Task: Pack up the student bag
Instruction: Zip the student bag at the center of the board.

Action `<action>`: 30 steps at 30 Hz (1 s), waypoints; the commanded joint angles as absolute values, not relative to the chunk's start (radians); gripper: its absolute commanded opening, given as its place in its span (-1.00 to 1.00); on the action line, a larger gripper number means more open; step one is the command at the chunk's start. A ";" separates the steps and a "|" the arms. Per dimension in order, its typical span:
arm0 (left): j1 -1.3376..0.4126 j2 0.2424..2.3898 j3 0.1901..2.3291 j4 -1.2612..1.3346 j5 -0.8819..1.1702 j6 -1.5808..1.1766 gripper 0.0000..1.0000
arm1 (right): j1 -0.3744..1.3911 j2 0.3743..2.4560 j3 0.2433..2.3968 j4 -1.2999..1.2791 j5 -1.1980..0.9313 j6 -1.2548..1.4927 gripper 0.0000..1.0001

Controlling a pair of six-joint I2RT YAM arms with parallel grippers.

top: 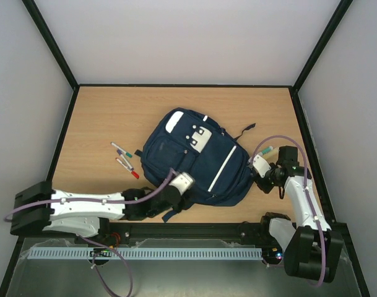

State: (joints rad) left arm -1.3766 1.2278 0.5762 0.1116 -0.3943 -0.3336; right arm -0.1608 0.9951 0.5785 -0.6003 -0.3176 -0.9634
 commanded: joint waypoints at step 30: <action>-0.651 1.519 0.711 0.091 -0.110 -0.520 -0.95 | 0.158 0.819 0.550 -0.771 -0.280 -0.985 -0.97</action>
